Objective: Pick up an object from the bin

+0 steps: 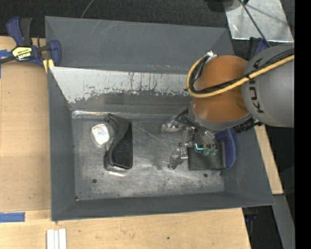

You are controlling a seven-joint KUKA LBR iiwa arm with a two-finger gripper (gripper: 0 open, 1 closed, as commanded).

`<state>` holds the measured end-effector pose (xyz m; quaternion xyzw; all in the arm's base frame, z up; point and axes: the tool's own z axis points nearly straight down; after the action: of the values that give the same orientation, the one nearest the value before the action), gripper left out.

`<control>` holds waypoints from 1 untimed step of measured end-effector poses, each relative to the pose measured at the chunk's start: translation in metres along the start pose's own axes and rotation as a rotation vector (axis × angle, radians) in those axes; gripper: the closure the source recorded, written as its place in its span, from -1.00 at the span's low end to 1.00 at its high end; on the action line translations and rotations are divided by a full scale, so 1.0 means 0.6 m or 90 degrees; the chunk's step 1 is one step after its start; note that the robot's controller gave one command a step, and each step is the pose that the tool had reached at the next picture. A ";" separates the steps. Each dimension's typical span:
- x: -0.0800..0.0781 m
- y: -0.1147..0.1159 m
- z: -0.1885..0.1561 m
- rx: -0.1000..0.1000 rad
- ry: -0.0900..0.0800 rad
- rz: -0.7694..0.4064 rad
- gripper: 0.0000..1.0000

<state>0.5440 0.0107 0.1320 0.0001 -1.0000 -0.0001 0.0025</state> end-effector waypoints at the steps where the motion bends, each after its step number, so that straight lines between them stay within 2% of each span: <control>1: -0.087 0.118 0.096 0.000 -0.008 -0.104 -1.00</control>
Offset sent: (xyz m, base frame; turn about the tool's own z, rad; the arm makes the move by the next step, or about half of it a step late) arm 0.0488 0.0702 -0.0620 -0.1624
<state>0.5959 0.0815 0.0744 0.0818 -0.9966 0.0000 -0.0035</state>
